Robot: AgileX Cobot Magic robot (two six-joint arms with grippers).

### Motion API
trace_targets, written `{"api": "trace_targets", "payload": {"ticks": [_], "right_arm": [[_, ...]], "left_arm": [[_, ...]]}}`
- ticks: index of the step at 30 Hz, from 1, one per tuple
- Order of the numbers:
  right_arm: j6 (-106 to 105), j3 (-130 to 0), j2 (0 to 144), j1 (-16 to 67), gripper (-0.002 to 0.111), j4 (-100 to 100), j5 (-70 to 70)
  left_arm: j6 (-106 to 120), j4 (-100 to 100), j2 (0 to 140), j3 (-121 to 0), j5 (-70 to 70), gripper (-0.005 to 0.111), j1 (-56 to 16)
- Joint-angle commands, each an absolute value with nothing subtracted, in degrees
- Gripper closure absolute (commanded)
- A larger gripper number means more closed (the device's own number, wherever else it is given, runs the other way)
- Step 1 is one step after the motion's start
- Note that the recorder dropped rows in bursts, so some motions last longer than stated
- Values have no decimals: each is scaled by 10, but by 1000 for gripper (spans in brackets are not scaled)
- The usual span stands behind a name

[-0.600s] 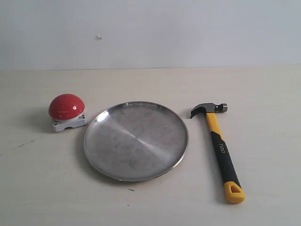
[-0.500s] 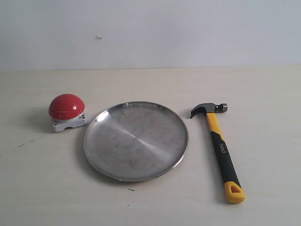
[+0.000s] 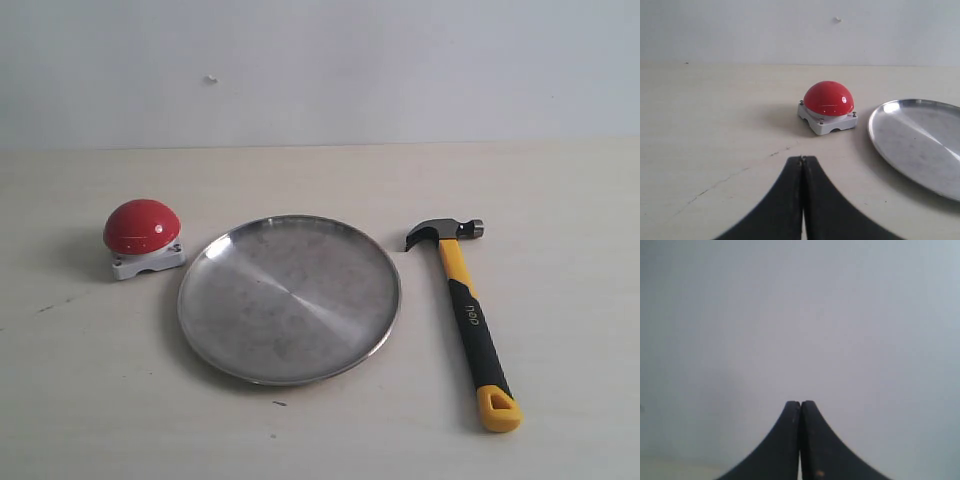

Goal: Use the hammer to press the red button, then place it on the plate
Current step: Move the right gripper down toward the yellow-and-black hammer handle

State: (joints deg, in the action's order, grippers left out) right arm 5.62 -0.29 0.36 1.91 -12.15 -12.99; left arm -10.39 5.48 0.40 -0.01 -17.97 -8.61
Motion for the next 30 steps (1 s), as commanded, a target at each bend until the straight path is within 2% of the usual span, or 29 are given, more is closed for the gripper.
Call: {"api": "trace_targets", "payload": {"ticks": [1,4,10,13,16,20,25,26,30], "right_arm": [[71,0,0,20,108,-110,-338],[71,0,0,20,108,-106,-425],[147,-37,7,20,108,-49,-438],[105,-132,105,20,108,162,-392],[15,-234,245,20,108,198,-315],[6,-477,538,20,108,181,20],[-40,-757,852,26,108,150,523],[-30,-792,904,41,108,113,591],[69,-833,1014,97,108,-12,669]], "left_arm": [[-106,54,0,0,-177,107,-85],[-106,54,0,0,-177,107,-85],[-106,54,0,0,-177,107,-85],[-106,54,0,0,-177,107,-85],[-106,54,0,0,-177,107,-85],[-106,54,0,0,-177,107,-85],[-106,54,0,0,-177,107,-85],[-106,54,0,0,-177,107,-85],[-106,54,0,0,-177,107,-85]]}}
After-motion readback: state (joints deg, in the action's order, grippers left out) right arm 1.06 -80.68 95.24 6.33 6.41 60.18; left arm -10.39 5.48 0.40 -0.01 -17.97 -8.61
